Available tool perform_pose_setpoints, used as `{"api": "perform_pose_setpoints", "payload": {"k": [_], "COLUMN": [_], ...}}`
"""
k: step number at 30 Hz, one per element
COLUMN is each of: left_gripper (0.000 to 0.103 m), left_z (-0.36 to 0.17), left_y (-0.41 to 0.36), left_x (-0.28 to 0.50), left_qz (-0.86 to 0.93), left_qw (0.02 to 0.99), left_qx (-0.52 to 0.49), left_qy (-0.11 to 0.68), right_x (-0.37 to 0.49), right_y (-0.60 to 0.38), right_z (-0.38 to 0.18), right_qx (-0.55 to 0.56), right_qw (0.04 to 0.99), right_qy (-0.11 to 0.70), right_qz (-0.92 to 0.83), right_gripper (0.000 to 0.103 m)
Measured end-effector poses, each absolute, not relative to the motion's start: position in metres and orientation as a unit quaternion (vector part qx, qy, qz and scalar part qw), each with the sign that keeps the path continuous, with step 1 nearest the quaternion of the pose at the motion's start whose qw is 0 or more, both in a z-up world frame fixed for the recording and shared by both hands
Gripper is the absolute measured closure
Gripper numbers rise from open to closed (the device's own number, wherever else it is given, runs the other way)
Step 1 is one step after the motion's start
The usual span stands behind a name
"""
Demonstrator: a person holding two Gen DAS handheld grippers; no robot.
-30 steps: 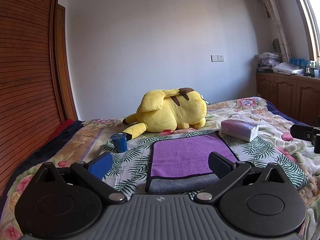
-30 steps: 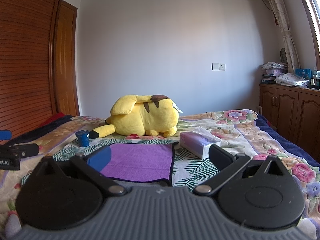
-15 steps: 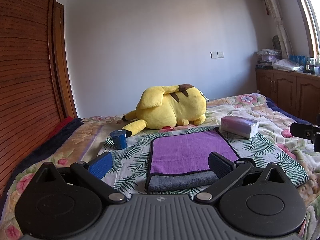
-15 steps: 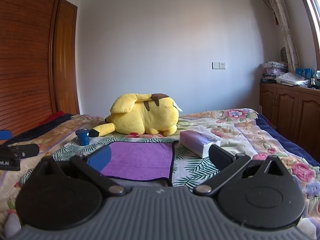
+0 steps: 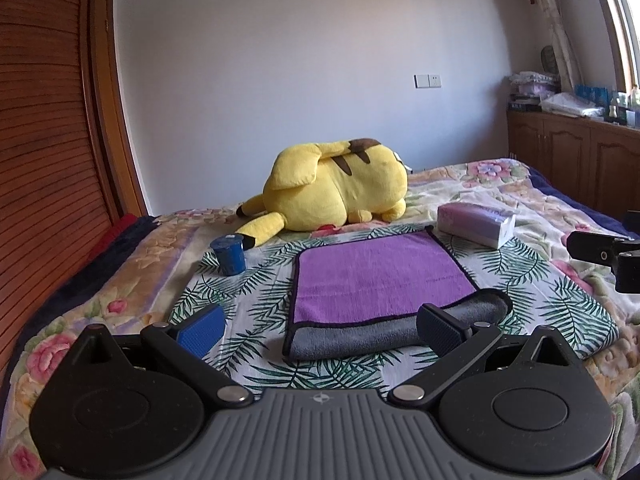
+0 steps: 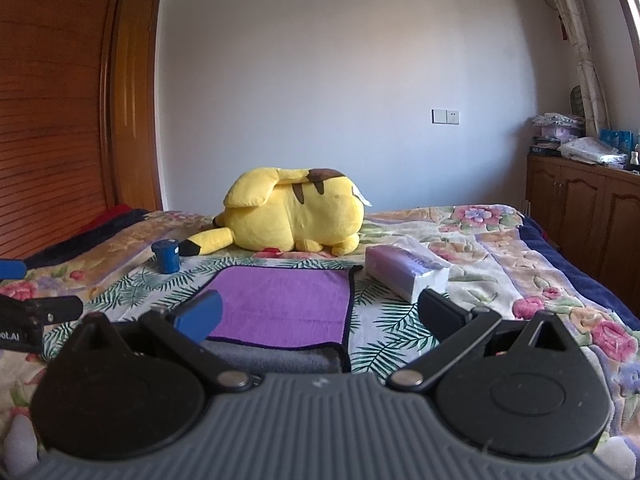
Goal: Fold towel
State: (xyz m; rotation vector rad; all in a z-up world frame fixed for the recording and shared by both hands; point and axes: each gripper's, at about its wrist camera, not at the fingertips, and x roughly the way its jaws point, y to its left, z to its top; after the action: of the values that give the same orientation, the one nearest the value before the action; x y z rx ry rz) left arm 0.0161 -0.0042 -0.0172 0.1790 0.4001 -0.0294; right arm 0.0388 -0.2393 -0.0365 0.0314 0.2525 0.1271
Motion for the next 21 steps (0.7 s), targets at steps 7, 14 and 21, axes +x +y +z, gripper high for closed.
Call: {"api": "perform_pose_setpoints", "payload": {"k": [7,14,21], "left_gripper": [0.0,0.0,0.0], "left_z": [-0.019,-0.017,-0.016], "left_y": [-0.003,0.003,0.008], "left_x": [0.032,0.048,0.066], "left_qz": [-0.018,-0.02,-0.021], "left_qw": [0.973,0.969,0.966], "left_qx": [0.091,0.093,0.101], "left_qy": [0.213,0.227,0.236], "right_x": [0.054,0.07,0.085], "right_y": [-0.236,-0.239,-0.236], "right_z": [-0.038,-0.042,-0.045], "right_qx": [0.014,0.025,0.023], "right_qw": [0.988,0.985,0.982], "right_qy": [0.141,0.16,0.172], "right_qz": [0.065,0.065,0.071], "right_gripper": [0.0,0.0,0.0]}}
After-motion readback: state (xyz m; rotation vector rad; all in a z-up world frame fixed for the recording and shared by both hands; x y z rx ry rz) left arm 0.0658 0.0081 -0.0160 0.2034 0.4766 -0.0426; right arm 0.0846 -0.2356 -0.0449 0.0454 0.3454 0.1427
